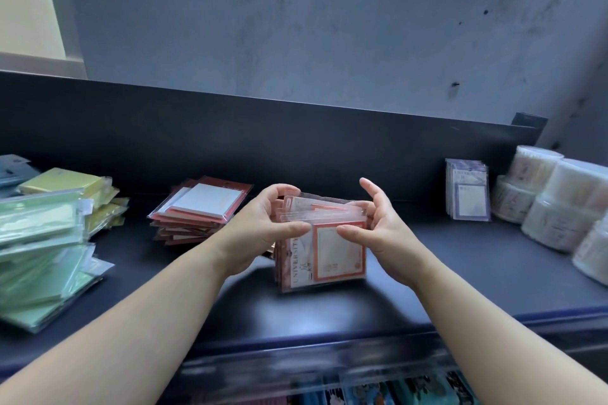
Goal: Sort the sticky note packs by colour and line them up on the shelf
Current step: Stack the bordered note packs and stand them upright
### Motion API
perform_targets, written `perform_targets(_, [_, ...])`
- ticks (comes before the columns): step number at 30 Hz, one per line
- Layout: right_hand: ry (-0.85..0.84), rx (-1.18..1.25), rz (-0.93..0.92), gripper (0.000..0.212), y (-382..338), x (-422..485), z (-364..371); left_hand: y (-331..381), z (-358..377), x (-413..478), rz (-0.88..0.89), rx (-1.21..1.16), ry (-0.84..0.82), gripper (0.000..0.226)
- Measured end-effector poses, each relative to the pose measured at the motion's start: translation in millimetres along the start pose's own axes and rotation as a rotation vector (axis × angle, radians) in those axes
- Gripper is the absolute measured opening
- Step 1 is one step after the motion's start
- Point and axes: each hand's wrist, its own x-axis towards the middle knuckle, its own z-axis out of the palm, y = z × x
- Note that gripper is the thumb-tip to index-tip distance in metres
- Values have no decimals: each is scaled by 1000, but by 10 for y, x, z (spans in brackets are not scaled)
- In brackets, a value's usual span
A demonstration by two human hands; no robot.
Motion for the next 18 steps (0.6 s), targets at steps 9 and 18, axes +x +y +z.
perform_targets(9, [-74,-639,-223,38,-227,-85,-1,31,46,-68,-13,85,-191,39])
perform_targets(18, [-298,-1389,-187,30,-683,-88,182,87,74,-49,47,121,31,22])
